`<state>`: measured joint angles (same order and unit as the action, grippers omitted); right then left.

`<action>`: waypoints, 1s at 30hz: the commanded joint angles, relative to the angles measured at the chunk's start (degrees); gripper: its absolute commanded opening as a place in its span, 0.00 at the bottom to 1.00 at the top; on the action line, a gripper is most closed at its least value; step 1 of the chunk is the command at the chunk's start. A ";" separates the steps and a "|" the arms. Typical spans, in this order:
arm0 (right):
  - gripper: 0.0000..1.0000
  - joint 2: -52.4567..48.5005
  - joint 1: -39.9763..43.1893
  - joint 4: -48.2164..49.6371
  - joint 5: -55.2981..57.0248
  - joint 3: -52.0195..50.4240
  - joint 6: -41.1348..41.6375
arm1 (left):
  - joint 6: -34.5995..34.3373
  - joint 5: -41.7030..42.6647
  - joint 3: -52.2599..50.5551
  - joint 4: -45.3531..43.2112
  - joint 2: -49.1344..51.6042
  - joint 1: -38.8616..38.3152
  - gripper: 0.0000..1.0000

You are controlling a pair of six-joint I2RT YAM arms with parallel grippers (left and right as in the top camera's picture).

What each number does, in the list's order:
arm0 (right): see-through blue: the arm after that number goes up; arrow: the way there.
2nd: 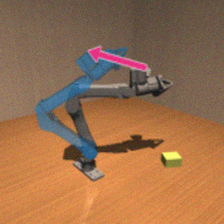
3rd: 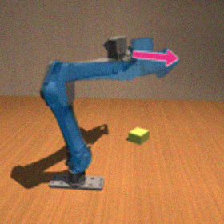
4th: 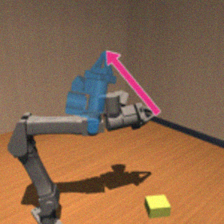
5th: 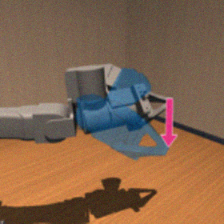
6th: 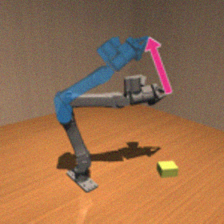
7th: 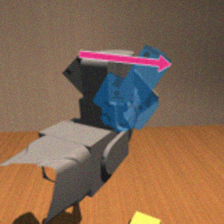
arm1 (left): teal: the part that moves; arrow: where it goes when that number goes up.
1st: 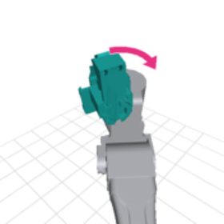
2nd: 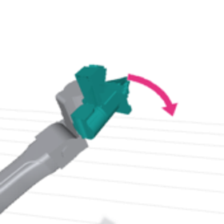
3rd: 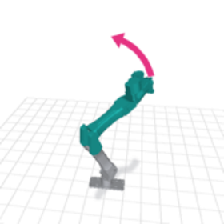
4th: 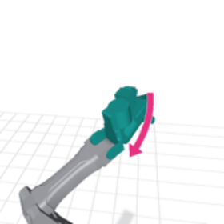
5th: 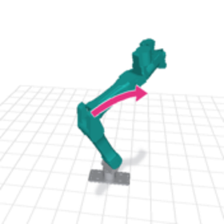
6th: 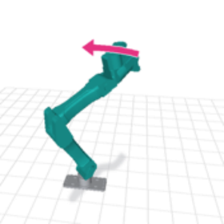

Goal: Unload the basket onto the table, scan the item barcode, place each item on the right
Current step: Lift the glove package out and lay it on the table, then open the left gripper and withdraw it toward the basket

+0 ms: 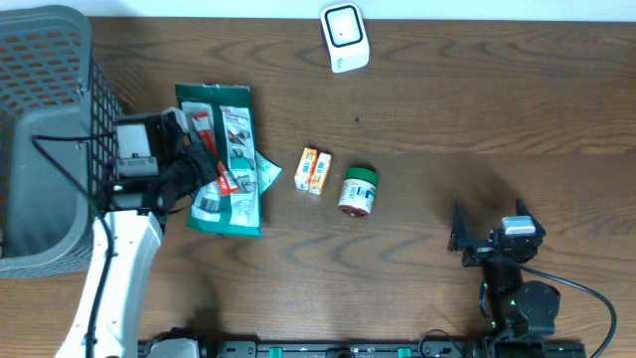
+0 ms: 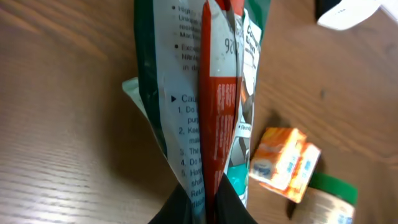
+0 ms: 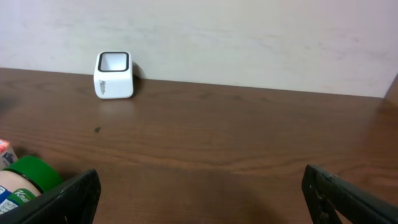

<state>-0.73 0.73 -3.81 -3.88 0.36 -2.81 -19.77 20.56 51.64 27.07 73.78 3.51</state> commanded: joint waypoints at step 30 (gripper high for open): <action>0.99 0.28 0.31 -0.22 0.15 -0.04 -0.66 | 2.38 -11.28 7.63 9.25 -2.67 -3.32 0.47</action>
<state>-0.73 0.73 -3.84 -3.88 0.36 -2.81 -18.57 14.94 54.57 31.20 73.87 0.21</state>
